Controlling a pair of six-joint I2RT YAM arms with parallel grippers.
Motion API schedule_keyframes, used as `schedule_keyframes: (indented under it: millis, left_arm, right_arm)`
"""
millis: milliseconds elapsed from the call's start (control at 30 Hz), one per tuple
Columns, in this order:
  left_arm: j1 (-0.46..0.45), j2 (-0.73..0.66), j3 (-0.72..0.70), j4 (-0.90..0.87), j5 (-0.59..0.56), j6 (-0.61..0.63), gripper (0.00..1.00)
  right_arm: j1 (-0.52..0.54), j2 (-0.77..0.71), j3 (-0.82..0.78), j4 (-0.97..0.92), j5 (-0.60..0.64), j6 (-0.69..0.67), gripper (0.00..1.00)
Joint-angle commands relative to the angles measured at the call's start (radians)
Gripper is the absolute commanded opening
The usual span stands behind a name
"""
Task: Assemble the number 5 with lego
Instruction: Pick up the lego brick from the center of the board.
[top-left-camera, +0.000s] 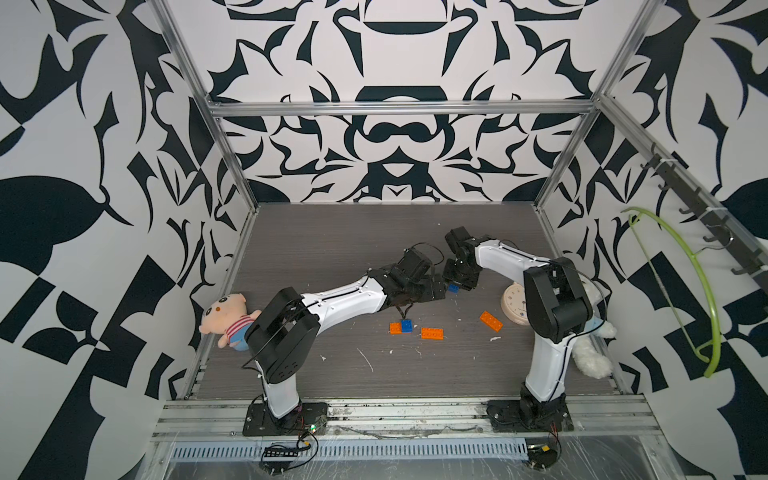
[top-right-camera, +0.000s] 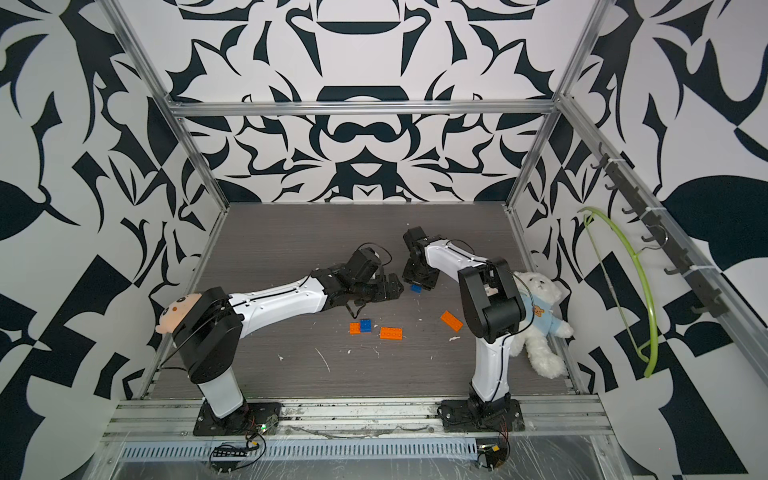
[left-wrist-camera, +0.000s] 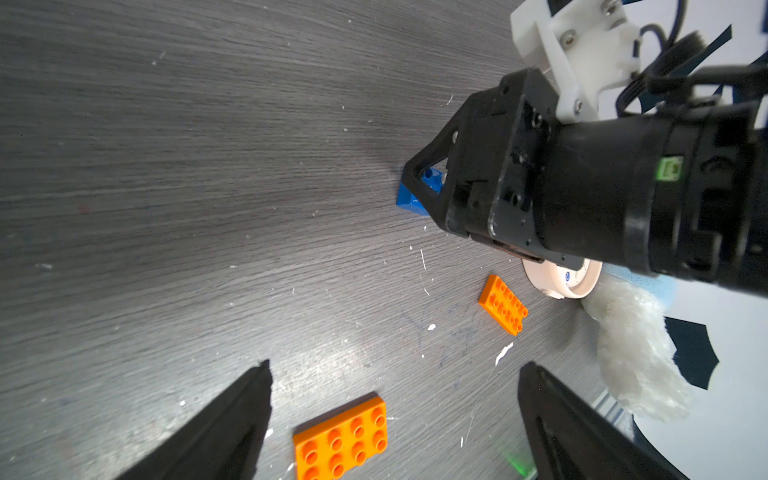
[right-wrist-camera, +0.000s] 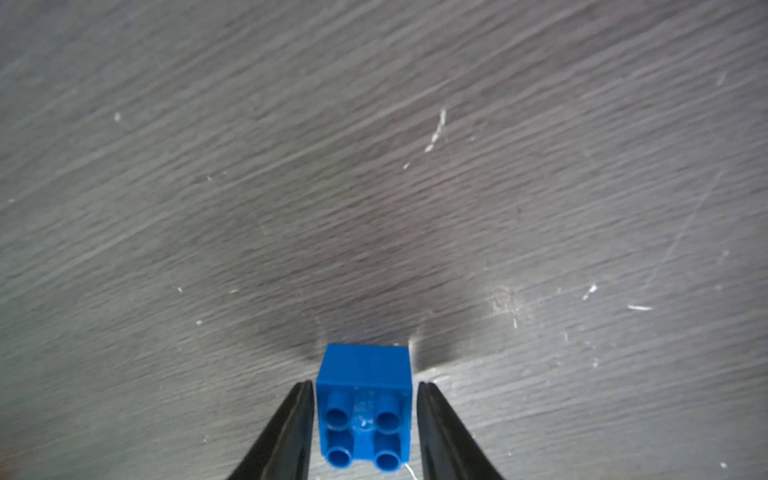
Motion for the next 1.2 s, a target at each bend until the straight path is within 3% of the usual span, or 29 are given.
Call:
schedule_keyframes:
  millis: [0, 733, 967, 1167]
  left_arm:
    - [0.005, 0.011, -0.006, 0.016, 0.004, -0.002, 0.99]
    - [0.005, -0.004, -0.017, 0.013, -0.006, -0.007, 0.99]
    - [0.005, -0.052, -0.057, 0.012, -0.034, -0.011, 0.99]
    - [0.004, -0.066, -0.077, 0.018, -0.035, -0.018, 0.99]
  right_arm:
    - [-0.004, -0.017, 0.027, -0.026, -0.001, -0.021, 0.45]
    - [-0.001, -0.045, 0.008, -0.045, -0.023, -0.062, 0.34]
    - [0.032, -0.089, -0.058, -0.054, -0.042, -0.101, 0.37]
    - [0.057, -0.075, -0.062, -0.076, -0.012, -0.113, 0.45]
